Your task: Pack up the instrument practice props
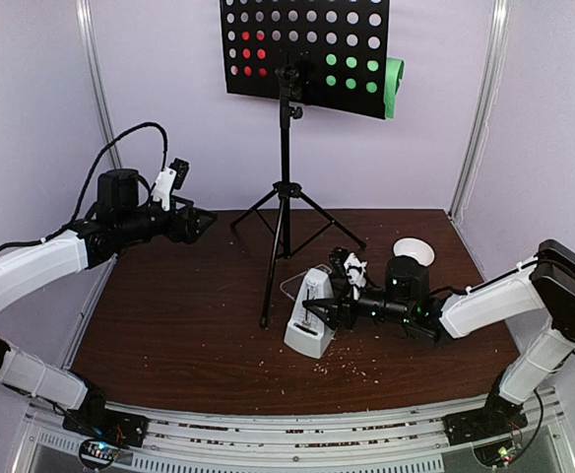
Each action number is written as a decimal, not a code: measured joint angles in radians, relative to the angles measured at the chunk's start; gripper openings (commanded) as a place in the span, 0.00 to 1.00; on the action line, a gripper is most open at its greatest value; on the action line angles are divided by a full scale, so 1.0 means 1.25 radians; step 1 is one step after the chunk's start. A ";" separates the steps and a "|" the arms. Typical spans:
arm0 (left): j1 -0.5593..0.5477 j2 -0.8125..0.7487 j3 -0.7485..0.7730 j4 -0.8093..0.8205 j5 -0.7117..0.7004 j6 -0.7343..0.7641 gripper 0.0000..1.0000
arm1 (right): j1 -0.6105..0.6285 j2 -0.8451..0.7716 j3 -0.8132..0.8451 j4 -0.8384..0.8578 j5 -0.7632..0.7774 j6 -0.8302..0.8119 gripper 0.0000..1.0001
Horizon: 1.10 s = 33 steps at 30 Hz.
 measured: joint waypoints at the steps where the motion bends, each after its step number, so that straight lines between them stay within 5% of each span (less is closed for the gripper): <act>1: 0.000 0.000 0.000 0.000 0.000 0.000 0.88 | 0.001 0.001 -0.001 0.002 0.004 0.001 0.75; 16: 0.000 0.001 0.000 0.000 -0.002 0.000 0.88 | 0.008 -0.003 -0.034 0.032 0.032 0.017 0.63; 33: 0.000 0.002 0.000 0.000 -0.003 0.000 0.88 | 0.008 -0.007 -0.050 0.053 0.038 0.034 0.62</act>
